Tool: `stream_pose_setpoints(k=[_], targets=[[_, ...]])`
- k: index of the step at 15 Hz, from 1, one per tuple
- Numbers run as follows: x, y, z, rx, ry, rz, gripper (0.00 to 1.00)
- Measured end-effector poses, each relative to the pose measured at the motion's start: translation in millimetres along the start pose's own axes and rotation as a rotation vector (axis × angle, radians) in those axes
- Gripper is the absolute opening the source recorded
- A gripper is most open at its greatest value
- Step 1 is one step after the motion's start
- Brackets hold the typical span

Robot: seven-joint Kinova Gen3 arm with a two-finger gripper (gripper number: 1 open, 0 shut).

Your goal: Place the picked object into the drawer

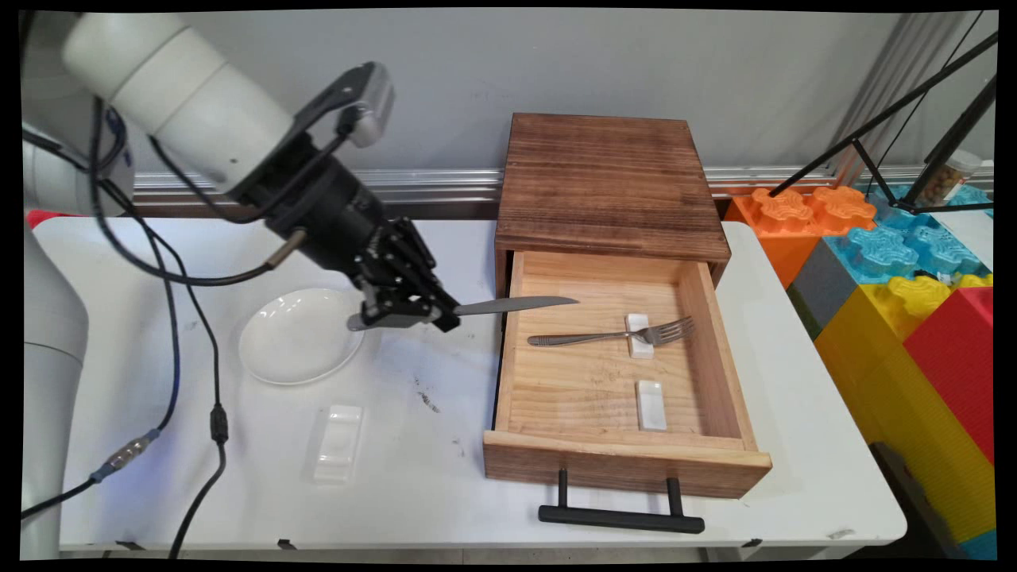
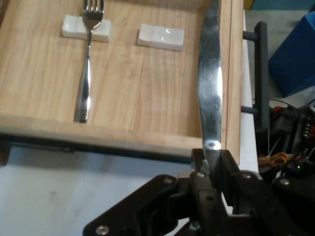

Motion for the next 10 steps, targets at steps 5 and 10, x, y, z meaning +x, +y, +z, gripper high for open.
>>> stream_pose_setpoints(k=[5, 10], targets=[[30.5, -1.2, 25.0, -0.008, -0.013, 0.024, 0.00], [55.3, -0.2, 58.0, -0.012, -0.028, 0.054, 0.00]])
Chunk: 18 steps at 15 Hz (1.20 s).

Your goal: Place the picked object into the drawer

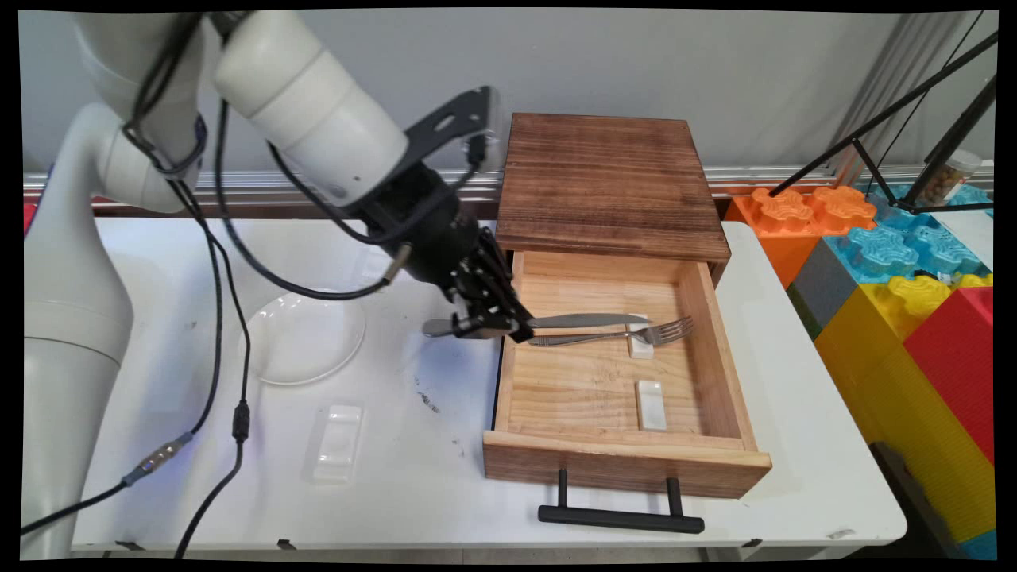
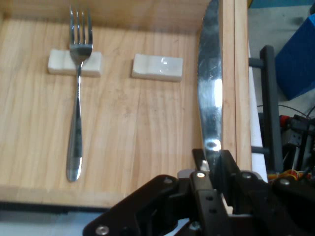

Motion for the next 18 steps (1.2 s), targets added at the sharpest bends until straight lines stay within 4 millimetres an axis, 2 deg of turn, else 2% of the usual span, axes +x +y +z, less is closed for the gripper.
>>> stream_pose_setpoints(k=[10, 18], targets=[[24.9, -3.7, 54.6, 0.020, -0.009, 0.009, 0.00], [26.3, -1.1, 100.3, 0.024, -0.002, 0.002, 0.00]])
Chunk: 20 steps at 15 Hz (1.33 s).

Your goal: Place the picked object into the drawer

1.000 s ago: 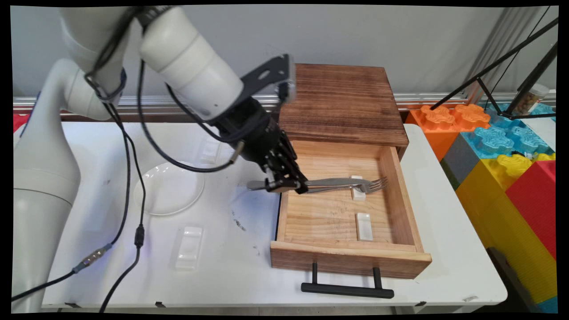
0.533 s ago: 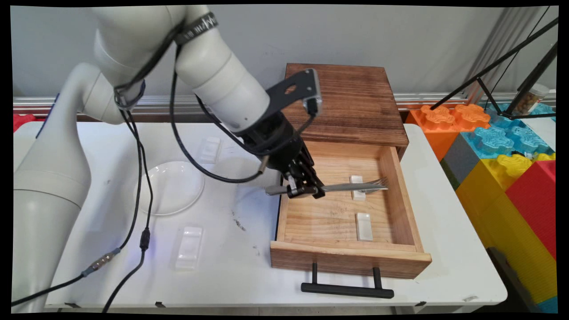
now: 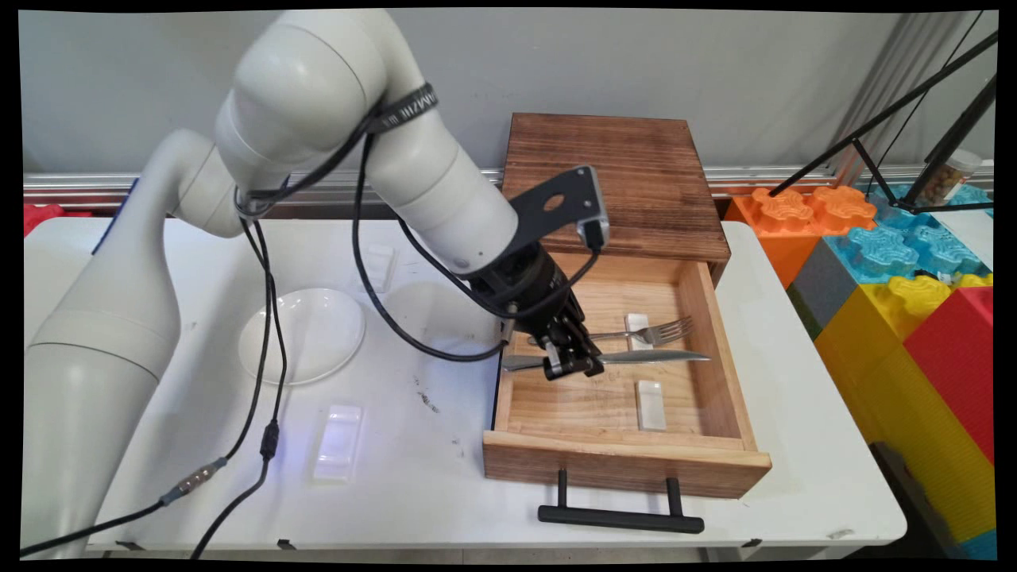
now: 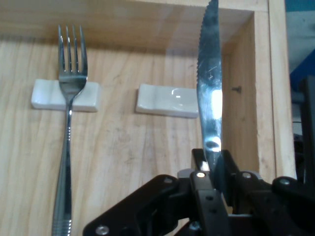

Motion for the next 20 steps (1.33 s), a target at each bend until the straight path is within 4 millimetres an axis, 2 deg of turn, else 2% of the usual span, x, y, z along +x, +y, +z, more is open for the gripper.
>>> stream_pose_setpoints(k=[9, 20], targets=[[-7.5, 0.5, 44.6, 0.007, 0.030, 0.025, 0.00], [-21.2, -3.7, 81.0, 0.021, 0.044, 0.041, 0.00]])
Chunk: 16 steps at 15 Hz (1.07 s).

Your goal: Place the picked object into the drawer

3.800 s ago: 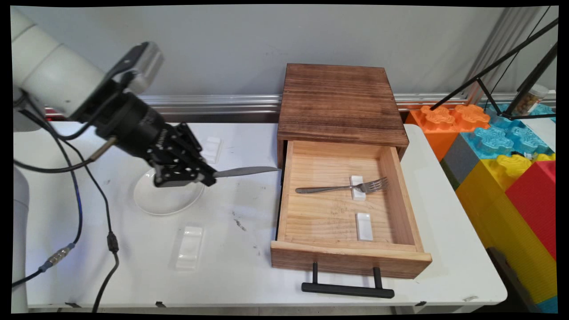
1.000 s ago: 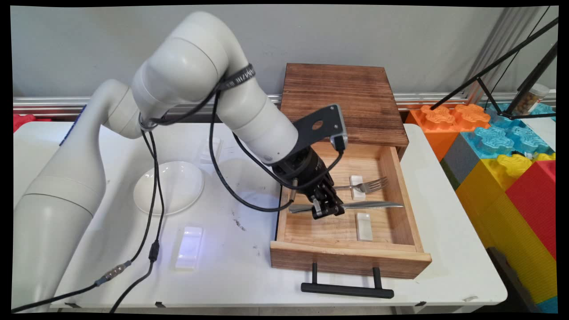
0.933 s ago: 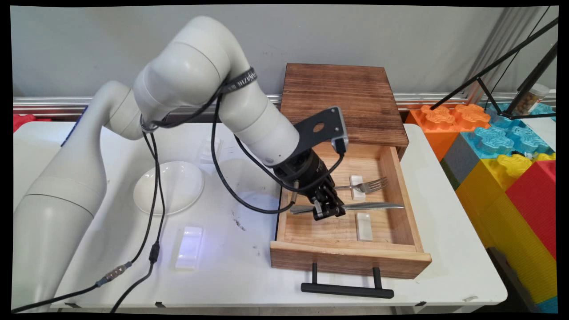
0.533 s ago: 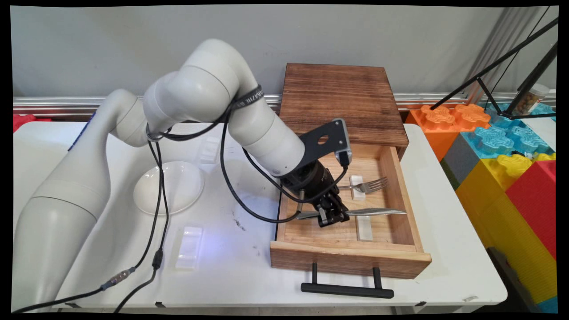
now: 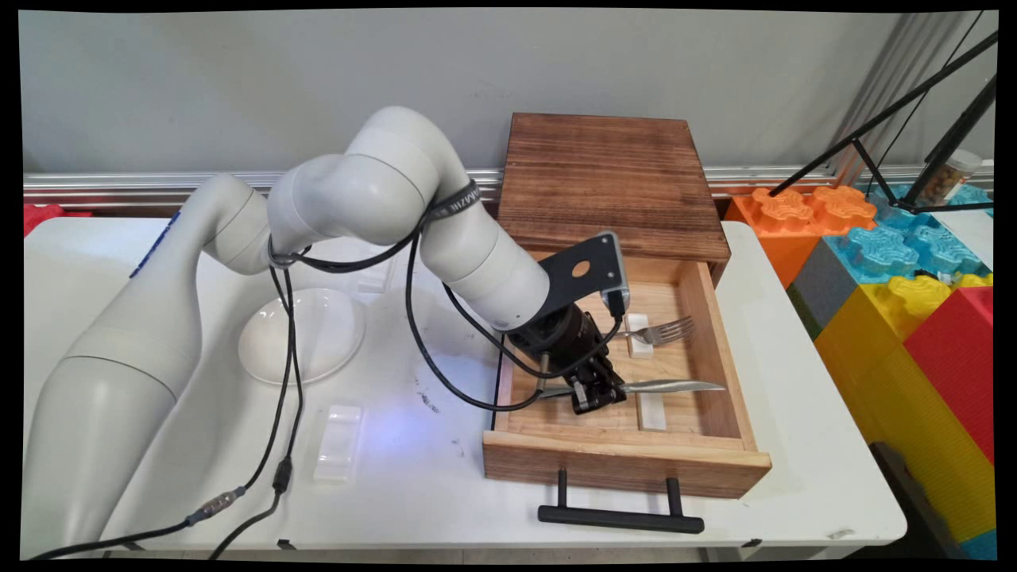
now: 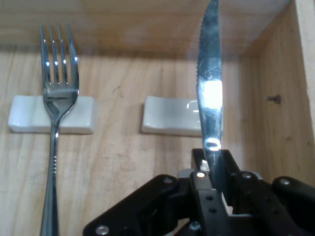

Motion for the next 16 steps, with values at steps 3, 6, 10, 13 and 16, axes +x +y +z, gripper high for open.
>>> stream_pose_setpoints(k=[3, 6, 10, 13, 16], targets=[[-3.5, -1.5, 7.5, 0.001, 0.005, -0.008, 0.00], [-5.9, -3.4, 13.0, 0.001, 0.007, -0.011, 0.00], [-10.9, -4.3, 21.3, -0.014, 0.003, -0.010, 0.00], [-13.9, -3.6, 27.1, -0.028, 0.004, -0.006, 0.00], [-17.2, -4.4, 32.4, -0.036, 0.004, -0.002, 0.00]])
